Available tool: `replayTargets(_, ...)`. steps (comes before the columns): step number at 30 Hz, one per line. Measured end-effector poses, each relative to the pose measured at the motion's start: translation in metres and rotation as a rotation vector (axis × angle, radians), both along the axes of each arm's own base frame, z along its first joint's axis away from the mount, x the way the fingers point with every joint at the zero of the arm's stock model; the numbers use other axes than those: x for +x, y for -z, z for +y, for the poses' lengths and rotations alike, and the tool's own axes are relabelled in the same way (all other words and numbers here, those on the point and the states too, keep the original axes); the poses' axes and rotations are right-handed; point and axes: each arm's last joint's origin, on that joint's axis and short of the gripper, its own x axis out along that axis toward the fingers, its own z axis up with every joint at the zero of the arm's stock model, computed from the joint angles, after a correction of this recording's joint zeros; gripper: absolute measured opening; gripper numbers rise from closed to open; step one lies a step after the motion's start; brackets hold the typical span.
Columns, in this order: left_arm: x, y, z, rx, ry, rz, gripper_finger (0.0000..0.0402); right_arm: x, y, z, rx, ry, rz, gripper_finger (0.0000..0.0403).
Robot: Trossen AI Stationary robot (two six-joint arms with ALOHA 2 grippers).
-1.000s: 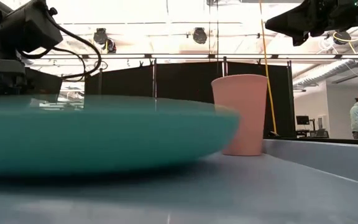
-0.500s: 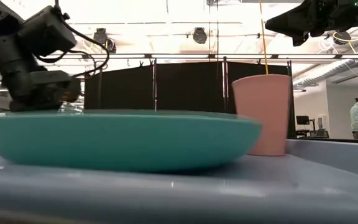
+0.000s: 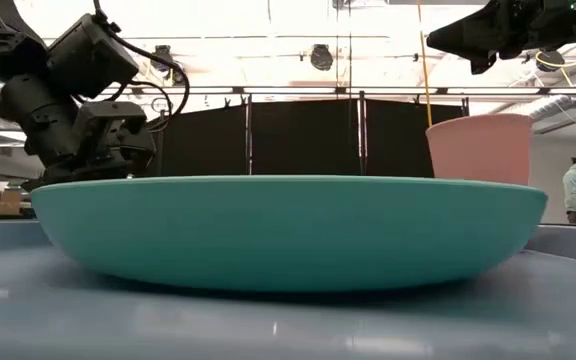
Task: Set up tray
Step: Adjust the blue tray, then put the blue bowl on the light blue plate
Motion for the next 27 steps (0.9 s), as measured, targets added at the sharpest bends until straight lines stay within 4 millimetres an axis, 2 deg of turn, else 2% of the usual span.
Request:
replayTargets(6, 0.007, -0.005, -0.001, 0.05, 0.084, -0.111, 0.0, 0.0, 0.0, 0.0, 0.002, 0.0, 0.004, 0.005)
replayTargets(14, 0.01, -0.006, 0.005, 0.057, 0.014, -0.135, 0.0, 0.0, 0.001, 0.0, 0.003, 0.0, 0.005, 0.005)
replayTargets(18, 0.018, -0.005, 0.005, 0.071, -0.003, -0.209, 0.0, 0.0, 0.0, 0.0, 0.003, 0.0, 0.005, 0.005)
replayTargets(24, 0.037, -0.002, 0.006, 0.078, 0.09, -0.252, 0.0003, 0.0, 0.001, 0.0, 0.001, 0.0, 0.011, 0.005)
replayTargets(27, 0.043, -0.007, 0.006, 0.14, 0.163, -0.283, 0.0006, 0.0, 0.002, 0.0, -0.001, 0.0, 0.024, 0.005)
